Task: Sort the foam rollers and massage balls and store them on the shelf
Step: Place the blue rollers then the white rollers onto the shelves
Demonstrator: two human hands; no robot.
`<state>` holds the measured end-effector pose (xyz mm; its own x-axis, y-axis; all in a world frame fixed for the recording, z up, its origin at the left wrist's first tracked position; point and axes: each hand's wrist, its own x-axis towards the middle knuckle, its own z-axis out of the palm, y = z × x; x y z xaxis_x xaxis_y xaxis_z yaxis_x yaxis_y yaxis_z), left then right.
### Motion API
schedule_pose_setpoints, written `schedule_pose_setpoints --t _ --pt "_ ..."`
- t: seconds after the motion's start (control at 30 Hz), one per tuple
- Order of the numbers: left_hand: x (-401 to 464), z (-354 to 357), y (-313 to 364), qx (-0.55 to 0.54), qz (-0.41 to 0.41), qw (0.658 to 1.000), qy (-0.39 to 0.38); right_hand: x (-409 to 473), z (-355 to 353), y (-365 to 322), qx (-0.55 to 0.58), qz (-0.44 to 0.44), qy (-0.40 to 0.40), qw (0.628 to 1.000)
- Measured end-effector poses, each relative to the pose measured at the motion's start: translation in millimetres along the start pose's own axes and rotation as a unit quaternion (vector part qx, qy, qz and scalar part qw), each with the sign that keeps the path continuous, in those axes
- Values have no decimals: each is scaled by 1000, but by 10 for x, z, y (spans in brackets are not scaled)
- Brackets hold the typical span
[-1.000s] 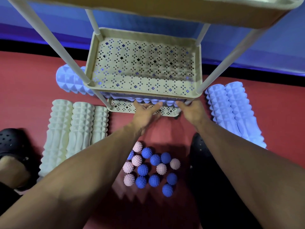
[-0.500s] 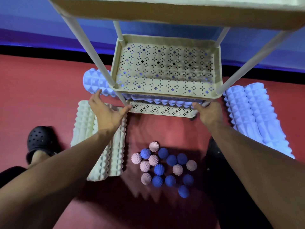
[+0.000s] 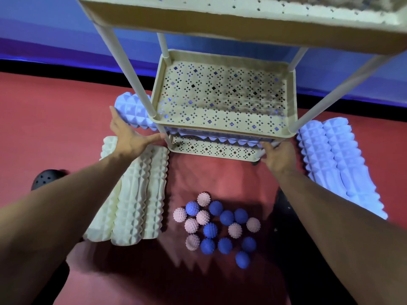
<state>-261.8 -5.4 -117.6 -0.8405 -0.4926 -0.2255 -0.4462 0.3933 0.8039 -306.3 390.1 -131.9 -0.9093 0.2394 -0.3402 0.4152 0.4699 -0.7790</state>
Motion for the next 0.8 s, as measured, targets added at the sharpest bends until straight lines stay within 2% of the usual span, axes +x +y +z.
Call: schedule_pose_setpoints --t 0.17,0.37,0.5,0.8 --pt "-33 60 23 14 -9 1000 -11 -100 -48 -60 56 -30 26 998" --pt "-154 140 68 29 4 999 -38 -293 -195 -10 68 -58 -58 994" --pt "-186 164 131 30 20 999 -24 -322 -270 28 57 -62 -75 994" --pt "-194 169 159 61 74 995 -20 -212 -418 -69 72 -19 2 997"
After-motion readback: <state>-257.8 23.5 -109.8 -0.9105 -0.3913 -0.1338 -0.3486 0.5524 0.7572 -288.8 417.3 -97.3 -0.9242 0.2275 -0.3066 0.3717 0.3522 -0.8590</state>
